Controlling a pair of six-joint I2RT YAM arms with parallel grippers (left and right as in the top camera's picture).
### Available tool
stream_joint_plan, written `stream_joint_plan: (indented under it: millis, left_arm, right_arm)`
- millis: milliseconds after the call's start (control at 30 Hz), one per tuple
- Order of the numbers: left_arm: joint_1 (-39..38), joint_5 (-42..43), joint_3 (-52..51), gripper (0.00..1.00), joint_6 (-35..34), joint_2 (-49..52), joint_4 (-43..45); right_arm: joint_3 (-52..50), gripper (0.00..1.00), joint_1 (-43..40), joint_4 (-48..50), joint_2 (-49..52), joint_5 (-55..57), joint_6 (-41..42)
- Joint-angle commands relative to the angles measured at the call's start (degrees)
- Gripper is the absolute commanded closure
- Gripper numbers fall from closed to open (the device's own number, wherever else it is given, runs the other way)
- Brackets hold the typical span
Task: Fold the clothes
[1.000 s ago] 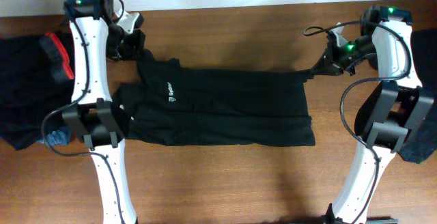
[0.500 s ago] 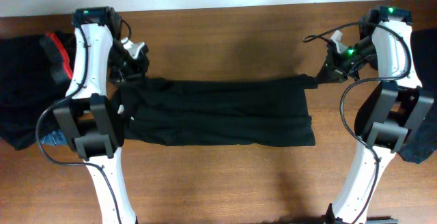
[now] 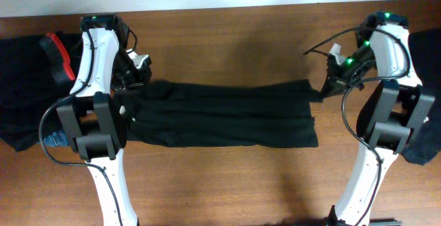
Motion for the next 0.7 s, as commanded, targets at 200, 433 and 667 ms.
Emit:
stream_joint_plan:
  millis: [200, 433, 667]
  left_arm:
    - [0.1, -3.2, -10.4, 0.99, -1.1, -1.0, -0.1]
    - [0.0, -3.0, -11.9, 0.92, -1.1, -1.0, -0.1]
    - [0.0, -2.9, -11.9, 0.66, -1.1, -1.0, -0.1]
  right_arm:
    - [-3.2, 0.96, 3.0, 0.3, -2.4, 5.6, -0.8]
    - [-4.7, 0.70, 3.0, 0.9, -2.4, 7.1, -0.8]
    - [-4.7, 0.69, 3.0, 1.3, -2.4, 7.3, -0.6]
